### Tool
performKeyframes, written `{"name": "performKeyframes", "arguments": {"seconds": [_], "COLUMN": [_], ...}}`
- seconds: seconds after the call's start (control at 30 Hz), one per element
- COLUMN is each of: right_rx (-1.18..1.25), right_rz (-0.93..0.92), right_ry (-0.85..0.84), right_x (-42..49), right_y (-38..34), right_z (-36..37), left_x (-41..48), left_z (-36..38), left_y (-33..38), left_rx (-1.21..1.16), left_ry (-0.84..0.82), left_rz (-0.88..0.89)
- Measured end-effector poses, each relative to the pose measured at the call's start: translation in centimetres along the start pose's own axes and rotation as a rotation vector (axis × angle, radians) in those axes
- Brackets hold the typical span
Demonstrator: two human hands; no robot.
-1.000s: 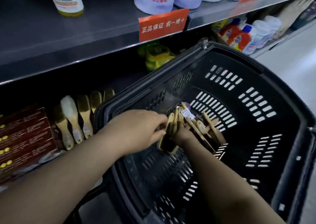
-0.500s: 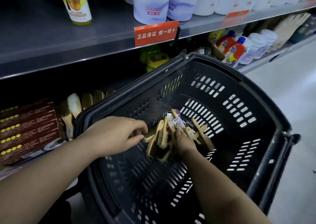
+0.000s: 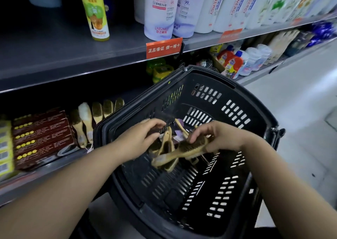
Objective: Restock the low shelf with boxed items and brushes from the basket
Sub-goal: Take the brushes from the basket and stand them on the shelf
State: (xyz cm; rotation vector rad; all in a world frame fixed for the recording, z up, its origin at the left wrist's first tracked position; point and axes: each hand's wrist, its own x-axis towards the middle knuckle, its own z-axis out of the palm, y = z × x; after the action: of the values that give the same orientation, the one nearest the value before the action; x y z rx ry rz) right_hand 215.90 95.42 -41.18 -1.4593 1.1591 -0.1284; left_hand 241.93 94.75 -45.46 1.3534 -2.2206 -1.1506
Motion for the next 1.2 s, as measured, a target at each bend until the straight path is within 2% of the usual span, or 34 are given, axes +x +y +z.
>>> {"name": "performKeyframes", "arguments": {"seconds": [0.07, 0.17, 0.23, 0.27, 0.33, 0.4, 0.43, 0.5, 0.53, 0.63, 0.7, 0.8, 0.87, 0.97, 1.07, 1.2], "right_rx": [0.061, 0.170, 0.229, 0.284, 0.438, 0.430, 0.280, -0.009, -0.045, -0.151, -0.304, -0.594, -0.616, -0.598, -0.605, -1.008], "right_rz": [-0.132, -0.271, -0.299, -0.279, -0.156, 0.126, 0.319, 0.651, 0.752, 0.869, 0.861, 0.801, 0.712, 0.604, 0.413, 0.057], "right_ry": [-0.090, -0.158, -0.150, -0.112, 0.090, 0.440, 0.563, 0.566, 0.544, 0.594, 0.576, 0.333, 0.212, 0.184, 0.260, 0.509], "right_x": [0.0, 1.9, 4.1, 5.4, 8.1, 10.7, 11.7, 12.5, 12.6, 12.6, 12.8, 12.9, 12.4, 11.7, 9.8, 5.6], "right_y": [-1.2, -1.7, -0.7, 0.5, 3.3, 7.6, 10.1, 14.7, 16.4, 19.2, 19.9, 19.8, 17.5, 11.6, 6.9, 3.9], "right_z": [-0.5, -1.5, -2.1, -2.2, -1.9, -1.5, -1.2, 0.2, 1.0, 2.8, 3.2, 3.1, 2.2, 0.0, -1.3, 0.1], "left_x": [0.5, 1.3, 1.6, 1.7, 2.3, 3.0, 3.2, 3.6, 3.8, 4.2, 4.5, 4.8, 4.9, 4.9, 4.8, 5.1], "left_z": [0.2, 0.4, 0.5, 0.5, 0.9, 1.3, 1.4, 1.5, 1.5, 1.3, 1.1, 0.9, 0.8, 0.9, 1.0, 1.0], "left_y": [0.5, 0.7, 0.3, 0.1, -0.3, -0.7, -0.8, -0.8, -0.8, -0.3, -0.2, 0.0, 0.1, 0.1, 0.1, 0.4], "left_rx": [-0.161, -0.504, -0.662, -0.689, -0.717, -0.744, -0.763, -0.812, -0.839, -0.900, -0.970, -1.050, -1.056, -1.020, -0.990, -1.036], "left_ry": [-0.172, -0.545, -0.666, -0.643, -0.467, -0.289, -0.244, -0.215, -0.212, -0.194, -0.163, -0.141, -0.147, -0.154, -0.118, -0.069], "left_rz": [-0.059, -0.286, -0.340, -0.356, -0.434, -0.523, -0.549, -0.572, -0.572, -0.582, -0.603, -0.629, -0.643, -0.678, -0.697, -0.721]}}
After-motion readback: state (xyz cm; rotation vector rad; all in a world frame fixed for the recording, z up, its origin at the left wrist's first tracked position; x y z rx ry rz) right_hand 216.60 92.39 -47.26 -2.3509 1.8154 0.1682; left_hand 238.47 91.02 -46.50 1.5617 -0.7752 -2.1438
